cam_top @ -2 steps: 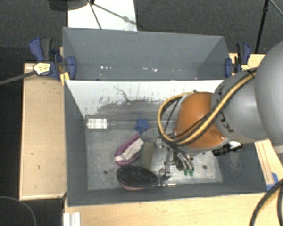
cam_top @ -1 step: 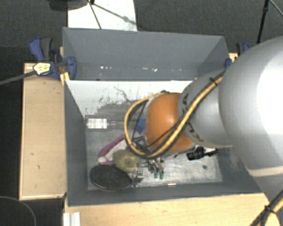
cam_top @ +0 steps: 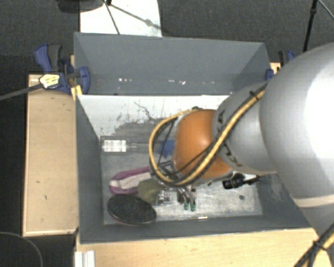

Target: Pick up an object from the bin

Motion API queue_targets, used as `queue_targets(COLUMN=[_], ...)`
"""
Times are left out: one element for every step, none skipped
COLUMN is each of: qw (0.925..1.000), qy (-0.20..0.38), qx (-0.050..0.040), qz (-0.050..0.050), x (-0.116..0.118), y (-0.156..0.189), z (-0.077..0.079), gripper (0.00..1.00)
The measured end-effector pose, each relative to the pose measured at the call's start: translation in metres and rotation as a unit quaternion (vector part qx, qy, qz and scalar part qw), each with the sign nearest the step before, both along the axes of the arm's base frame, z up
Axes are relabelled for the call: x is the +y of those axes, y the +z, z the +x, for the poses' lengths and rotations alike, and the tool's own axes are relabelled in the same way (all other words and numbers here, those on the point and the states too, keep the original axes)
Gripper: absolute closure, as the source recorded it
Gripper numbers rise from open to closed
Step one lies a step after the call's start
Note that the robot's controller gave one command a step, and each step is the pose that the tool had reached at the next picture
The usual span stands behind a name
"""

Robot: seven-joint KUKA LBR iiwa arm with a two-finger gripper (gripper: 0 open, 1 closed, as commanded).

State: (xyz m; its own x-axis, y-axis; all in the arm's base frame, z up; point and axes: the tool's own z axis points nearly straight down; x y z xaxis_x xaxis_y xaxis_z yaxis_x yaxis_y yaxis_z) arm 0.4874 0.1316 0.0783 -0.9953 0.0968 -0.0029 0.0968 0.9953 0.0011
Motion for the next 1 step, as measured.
queue_targets(qw=[0.9999], qy=[0.011], qx=[-0.0038], qz=[0.001], x=[-0.0090], y=[0.1558], z=[0.0036], gripper=[1.00])
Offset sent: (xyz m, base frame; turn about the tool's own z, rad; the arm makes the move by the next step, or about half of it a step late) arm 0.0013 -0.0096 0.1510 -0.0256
